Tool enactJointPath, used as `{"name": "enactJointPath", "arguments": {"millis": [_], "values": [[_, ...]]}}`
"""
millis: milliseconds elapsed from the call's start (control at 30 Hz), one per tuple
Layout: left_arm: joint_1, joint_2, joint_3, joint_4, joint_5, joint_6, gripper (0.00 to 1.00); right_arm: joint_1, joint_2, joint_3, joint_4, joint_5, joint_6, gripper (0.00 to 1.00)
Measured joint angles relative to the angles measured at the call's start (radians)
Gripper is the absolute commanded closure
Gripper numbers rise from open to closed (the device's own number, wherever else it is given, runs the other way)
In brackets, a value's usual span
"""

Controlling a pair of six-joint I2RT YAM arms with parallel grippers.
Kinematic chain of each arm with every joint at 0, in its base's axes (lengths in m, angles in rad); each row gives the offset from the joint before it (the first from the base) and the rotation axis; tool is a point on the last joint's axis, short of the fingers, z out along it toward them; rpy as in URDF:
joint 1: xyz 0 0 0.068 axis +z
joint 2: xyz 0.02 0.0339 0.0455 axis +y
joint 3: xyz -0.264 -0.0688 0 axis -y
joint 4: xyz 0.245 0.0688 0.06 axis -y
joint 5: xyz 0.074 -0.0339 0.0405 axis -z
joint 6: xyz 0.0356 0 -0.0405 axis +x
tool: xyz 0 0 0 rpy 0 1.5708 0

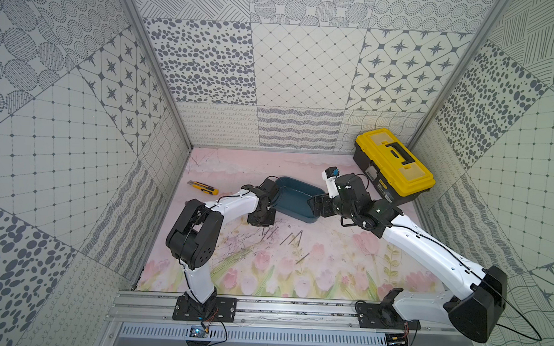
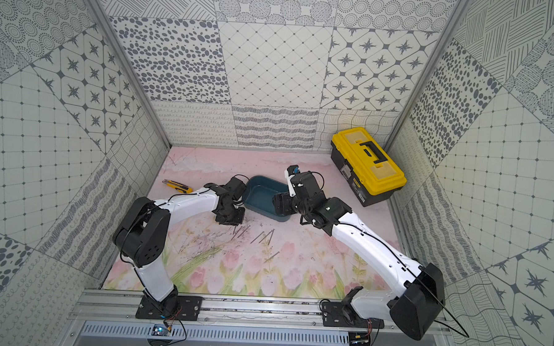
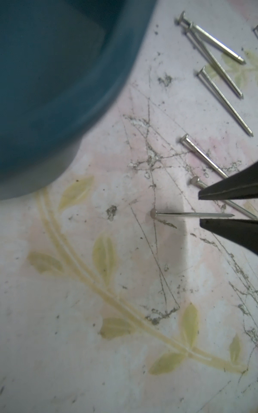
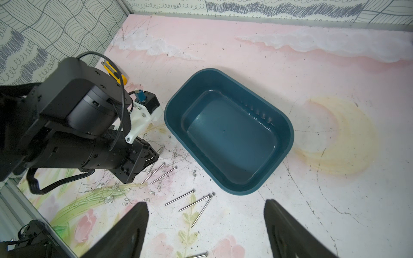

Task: Put the nails on the desktop into the storage box
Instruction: Pick up the nail from the center of the board.

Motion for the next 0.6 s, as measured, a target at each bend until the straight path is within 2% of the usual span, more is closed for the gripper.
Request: {"name": "enactJointPath", "arguments": {"millis": [600], "values": [[0.000,0.034,0.000,0.031,-0.019,0.027,0.81,0.000,0.000,0.000,0.000,0.000,0.000,0.13]]}}
